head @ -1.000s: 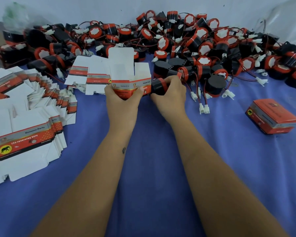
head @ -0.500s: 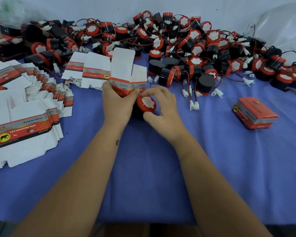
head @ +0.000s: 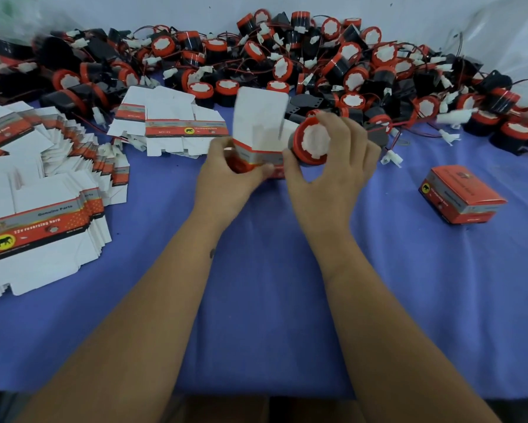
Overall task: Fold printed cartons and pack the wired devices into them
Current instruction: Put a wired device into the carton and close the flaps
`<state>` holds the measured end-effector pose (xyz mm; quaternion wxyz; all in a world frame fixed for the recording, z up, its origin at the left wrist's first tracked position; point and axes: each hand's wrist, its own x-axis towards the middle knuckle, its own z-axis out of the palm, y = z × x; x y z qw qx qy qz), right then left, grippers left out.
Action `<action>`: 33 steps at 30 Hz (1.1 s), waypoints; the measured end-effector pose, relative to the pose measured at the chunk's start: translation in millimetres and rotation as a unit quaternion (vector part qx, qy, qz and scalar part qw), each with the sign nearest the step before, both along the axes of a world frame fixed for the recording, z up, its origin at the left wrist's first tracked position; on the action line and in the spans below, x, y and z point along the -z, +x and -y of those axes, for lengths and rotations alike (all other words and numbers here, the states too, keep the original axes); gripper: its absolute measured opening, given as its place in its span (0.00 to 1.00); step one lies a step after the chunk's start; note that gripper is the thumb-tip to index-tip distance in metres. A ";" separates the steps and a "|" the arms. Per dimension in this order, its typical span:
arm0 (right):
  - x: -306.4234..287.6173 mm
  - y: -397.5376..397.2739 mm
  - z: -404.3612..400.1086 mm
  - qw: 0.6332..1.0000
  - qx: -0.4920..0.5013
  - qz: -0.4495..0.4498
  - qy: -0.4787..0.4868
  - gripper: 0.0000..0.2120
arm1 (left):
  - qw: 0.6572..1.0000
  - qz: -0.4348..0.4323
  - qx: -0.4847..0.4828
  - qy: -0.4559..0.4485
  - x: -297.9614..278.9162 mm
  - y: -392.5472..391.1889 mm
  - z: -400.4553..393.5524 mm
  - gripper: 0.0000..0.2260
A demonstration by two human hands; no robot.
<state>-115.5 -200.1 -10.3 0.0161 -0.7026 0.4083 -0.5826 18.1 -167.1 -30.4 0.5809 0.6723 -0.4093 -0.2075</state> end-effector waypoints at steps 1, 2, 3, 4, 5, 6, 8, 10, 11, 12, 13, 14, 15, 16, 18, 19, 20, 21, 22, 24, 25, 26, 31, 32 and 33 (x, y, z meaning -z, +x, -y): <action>0.1 0.5 -0.2 1.000 -0.013 -0.003 -0.008 0.24 | 0.999 0.008 0.027 0.021 -0.5 -2.0 -0.2 0.30; 0.6 2.0 -1.4 0.999 -0.028 -0.010 -0.011 0.24 | 0.998 0.018 0.050 0.039 -1.4 -3.6 -0.6 0.32; 1.5 4.3 -2.6 0.999 -0.043 -0.021 -0.011 0.24 | 0.996 0.028 0.067 0.052 -2.2 -3.9 -0.5 0.33; 2.2 6.7 -3.0 0.998 -0.058 -0.035 -0.007 0.23 | 0.994 0.036 0.081 0.057 -2.4 -3.2 -0.6 0.32; 2.7 8.7 -2.6 0.996 -0.071 -0.051 0.005 0.23 | 0.993 0.043 0.091 0.057 -2.3 -2.0 -0.6 0.31; 3.0 10.2 -1.7 0.994 -0.084 -0.067 0.023 0.23 | 0.992 0.051 0.097 0.056 -2.2 -0.8 -0.7 0.29; 3.5 10.7 -0.1 0.988 -0.113 -0.085 0.063 0.21 | 0.991 0.067 0.095 0.059 -1.6 1.3 -0.1 0.25; 5.1 9.5 -0.6 0.982 -0.141 -0.090 0.088 0.20 | 0.991 0.073 0.090 0.066 -0.7 3.1 0.9 0.22; 6.0 8.9 -1.9 0.979 -0.154 -0.092 0.096 0.20 | 0.991 0.072 0.090 0.068 -0.4 3.7 1.3 0.21; 6.5 8.4 -3.0 0.977 -0.162 -0.092 0.103 0.20 | 0.991 0.069 0.092 0.069 -0.5 3.8 1.5 0.21; 6.6 8.3 -3.6 0.976 -0.164 -0.090 0.108 0.20 | 0.991 0.067 0.095 0.070 -0.7 3.9 1.6 0.22; 6.3 8.4 -3.7 0.977 -0.162 -0.086 0.112 0.20 | 0.990 0.067 0.099 0.073 -0.9 3.9 1.3 0.22; 5.9 8.8 -3.5 0.978 -0.157 -0.082 0.114 0.19 | 0.990 0.067 0.102 0.074 -1.1 4.0 0.9 0.22; 5.5 9.2 -3.0 0.978 -0.153 -0.077 0.115 0.19 | 0.989 0.064 0.106 0.074 -1.3 4.0 0.4 0.22; 5.2 9.4 -1.6 0.980 -0.142 -0.071 0.119 0.17 | 0.989 0.059 0.113 0.074 -1.4 3.8 -0.2 0.22; 5.6 9.4 -1.1 0.981 -0.135 -0.073 0.120 0.15 | 0.989 0.059 0.114 0.075 -1.7 3.3 -0.5 0.23; 6.3 9.2 -0.7 0.981 -0.128 -0.080 0.122 0.13 | 0.989 0.061 0.114 0.077 -2.4 2.7 -0.7 0.23; 7.4 9.1 -0.3 0.981 -0.120 -0.091 0.124 0.10 | 0.989 0.061 0.112 0.079 -3.0 2.1 -0.9 0.25; 8.6 9.2 0.2 0.981 -0.110 -0.105 0.122 0.08 | 0.989 0.061 0.111 0.081 -3.5 1.8 -0.8 0.25; 10.8 9.9 0.5 0.982 -0.094 -0.119 0.111 0.08 | 0.989 0.060 0.108 0.083 -3.1 1.8 0.0 0.25; 11.1 10.3 0.6 0.982 -0.095 -0.118 0.112 0.09 | 0.989 0.060 0.106 0.082 -2.3 2.1 0.8 0.25; 11.0 10.5 0.3 0.982 -0.102 -0.112 0.114 0.10 | 0.989 0.062 0.104 0.080 -1.6 2.4 1.5 0.26; 9.6 8.0 3.4 0.983 -0.082 -0.132 0.096 0.11 | 0.991 0.056 0.094 0.074 -0.5 3.5 3.7 0.29; 9.4 7.7 4.4 0.982 -0.075 -0.140 0.101 0.11 | 0.991 0.052 0.093 0.074 -0.5 3.7 3.7 0.30; 9.9 7.4 5.1 0.981 -0.071 -0.146 0.107 0.11 | 0.992 0.049 0.094 0.074 -0.5 3.7 3.7 0.30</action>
